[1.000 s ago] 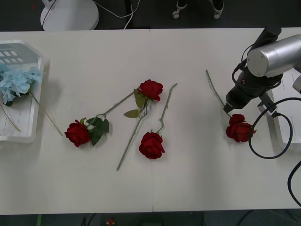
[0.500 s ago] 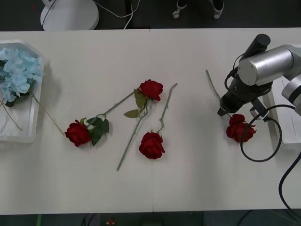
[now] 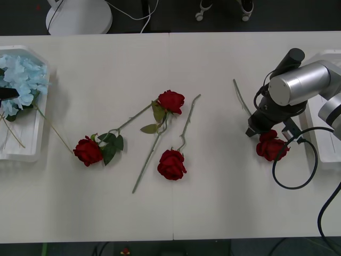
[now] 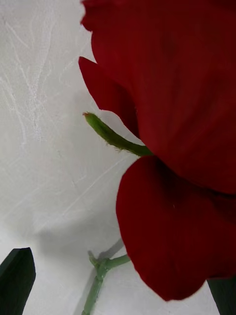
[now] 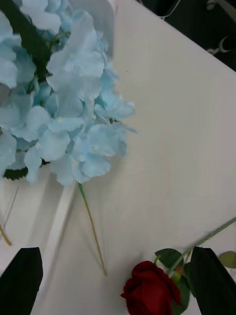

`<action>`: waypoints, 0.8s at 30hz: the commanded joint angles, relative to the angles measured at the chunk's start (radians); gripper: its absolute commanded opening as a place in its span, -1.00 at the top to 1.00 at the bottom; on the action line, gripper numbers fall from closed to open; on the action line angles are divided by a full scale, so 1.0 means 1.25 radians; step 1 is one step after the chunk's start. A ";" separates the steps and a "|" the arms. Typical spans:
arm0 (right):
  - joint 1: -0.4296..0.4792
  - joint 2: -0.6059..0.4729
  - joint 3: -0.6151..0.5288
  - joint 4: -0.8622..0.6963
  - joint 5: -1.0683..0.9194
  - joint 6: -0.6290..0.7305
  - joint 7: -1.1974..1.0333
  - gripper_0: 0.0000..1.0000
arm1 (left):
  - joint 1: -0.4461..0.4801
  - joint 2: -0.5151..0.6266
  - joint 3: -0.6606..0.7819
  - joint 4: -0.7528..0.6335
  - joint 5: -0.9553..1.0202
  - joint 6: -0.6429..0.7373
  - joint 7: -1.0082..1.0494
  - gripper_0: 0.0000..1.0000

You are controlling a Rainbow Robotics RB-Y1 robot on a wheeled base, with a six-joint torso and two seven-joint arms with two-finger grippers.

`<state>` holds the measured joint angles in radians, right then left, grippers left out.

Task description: Put the red flowers into the right box and the blue flowers into the left box

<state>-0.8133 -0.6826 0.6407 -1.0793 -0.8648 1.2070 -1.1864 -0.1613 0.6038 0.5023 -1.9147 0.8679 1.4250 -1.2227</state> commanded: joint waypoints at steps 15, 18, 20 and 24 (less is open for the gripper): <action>0.025 0.010 -0.013 -0.025 0.016 -0.038 -0.006 -1.00 | -0.189 -0.106 -0.298 0.030 -0.294 0.070 -0.282 -0.72; 0.026 0.010 -0.013 -0.025 0.013 -0.040 0.000 -1.00 | -0.207 -0.128 -0.306 0.081 -0.303 0.066 -0.413 -0.72; 0.028 0.010 -0.013 -0.025 0.012 -0.043 0.003 -1.00 | -0.221 -0.142 -0.311 0.117 -0.300 0.063 -0.480 -0.71; 0.033 0.010 -0.013 -0.025 0.007 -0.046 0.009 -0.75 | -0.240 -0.173 -0.343 0.167 -0.311 0.050 -0.582 -0.71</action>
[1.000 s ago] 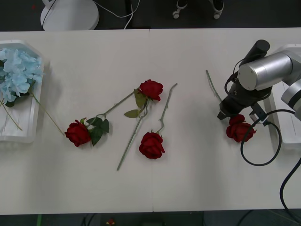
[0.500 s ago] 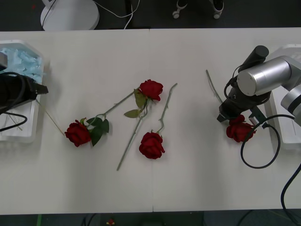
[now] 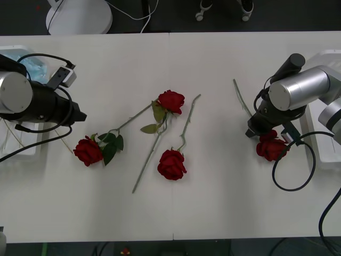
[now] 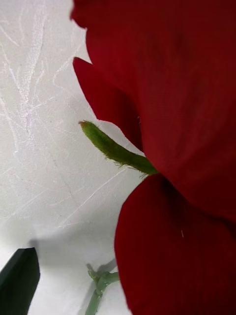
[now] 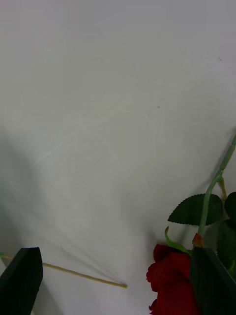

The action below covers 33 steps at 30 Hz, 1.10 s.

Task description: Put the red flowers into the right box and the blue flowers into the left box

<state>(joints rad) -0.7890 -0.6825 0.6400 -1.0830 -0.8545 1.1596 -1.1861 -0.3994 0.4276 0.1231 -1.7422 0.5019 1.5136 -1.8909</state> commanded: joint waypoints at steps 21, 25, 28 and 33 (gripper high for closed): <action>0.020 0.004 -0.017 -0.022 -0.015 -0.011 0.026 1.00 | -0.045 -0.070 -0.189 0.087 -0.073 -0.032 -0.167 -0.37; 0.020 -0.005 -0.036 -0.022 -0.032 0.003 0.063 1.00 | -0.035 -0.073 -0.193 0.087 -0.079 -0.033 -0.165 -0.38; 0.009 -0.025 -0.047 -0.049 -0.049 0.009 0.123 1.00 | -0.023 -0.073 -0.193 0.087 -0.081 -0.043 -0.165 -0.38; -0.007 -0.091 -0.071 -0.172 -0.056 0.021 0.276 1.00 | -0.002 -0.075 -0.193 0.091 -0.082 -0.062 -0.165 -0.38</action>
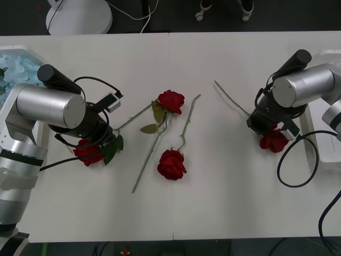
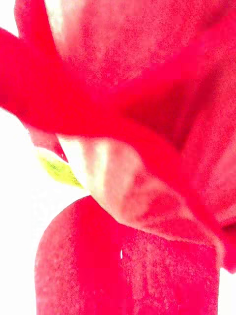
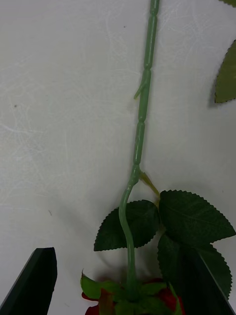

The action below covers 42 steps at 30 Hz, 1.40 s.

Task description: Put the red flowers into the right box and the blue flowers into the left box

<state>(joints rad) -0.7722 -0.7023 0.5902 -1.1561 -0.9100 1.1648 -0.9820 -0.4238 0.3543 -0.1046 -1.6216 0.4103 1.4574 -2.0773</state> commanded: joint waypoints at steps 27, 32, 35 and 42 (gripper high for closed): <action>-0.077 -0.302 -0.184 0.085 0.101 0.030 1.843 1.00 | 0.019 -0.016 -0.064 0.096 -0.026 -0.093 -0.003 1.00; -0.084 -0.309 -0.184 0.182 0.146 -0.025 2.050 1.00 | 0.016 -0.016 -0.059 0.081 -0.015 -0.093 0.119 1.00; -0.084 -0.308 -0.183 0.208 0.189 -0.054 2.113 1.00 | 0.013 -0.016 -0.049 0.065 -0.009 -0.081 0.188 1.00; -0.084 -0.287 -0.137 0.293 0.194 -0.202 2.196 1.00 | -0.008 -0.016 -0.007 -0.006 0.018 0.005 0.447 1.00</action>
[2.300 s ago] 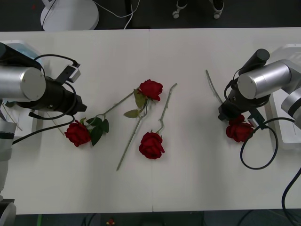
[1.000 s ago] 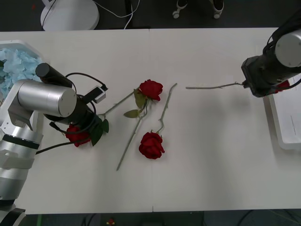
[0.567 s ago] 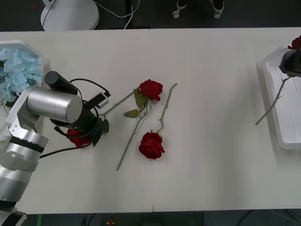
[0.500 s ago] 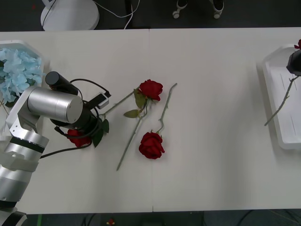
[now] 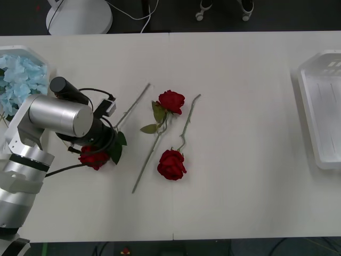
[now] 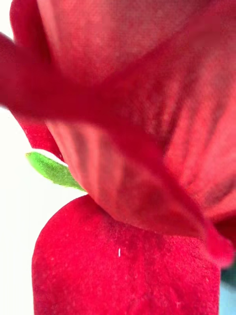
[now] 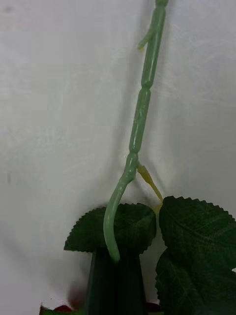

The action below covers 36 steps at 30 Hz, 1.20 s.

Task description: Put the red flowers into the right box and the blue flowers into the left box

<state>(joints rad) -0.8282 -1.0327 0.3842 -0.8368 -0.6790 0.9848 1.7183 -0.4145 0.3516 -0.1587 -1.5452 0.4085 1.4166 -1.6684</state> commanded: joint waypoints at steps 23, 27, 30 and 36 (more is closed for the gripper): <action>-0.037 -0.007 0.065 0.118 -0.048 -0.144 0.017 -0.66 | -0.043 -0.014 0.110 -0.084 0.182 -0.024 0.800 1.00; -0.038 -0.030 0.039 0.062 -0.107 -0.087 0.021 -0.74 | -0.051 -0.014 0.110 -0.084 0.178 -0.039 0.898 1.00; -0.037 -0.055 0.025 -0.003 -0.177 -0.011 0.023 -0.84 | -0.061 -0.014 0.109 -0.087 0.173 -0.055 0.999 1.00; -0.037 -0.066 -0.013 -0.110 -0.290 0.157 -0.096 -0.86 | -0.061 -0.014 0.102 -0.094 0.159 -0.080 1.097 0.44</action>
<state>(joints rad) -0.8332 -1.0618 0.4238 -0.9104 -0.9979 1.1053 1.7481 -0.4450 0.3512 -0.0352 -1.6199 0.6232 1.3367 -0.2337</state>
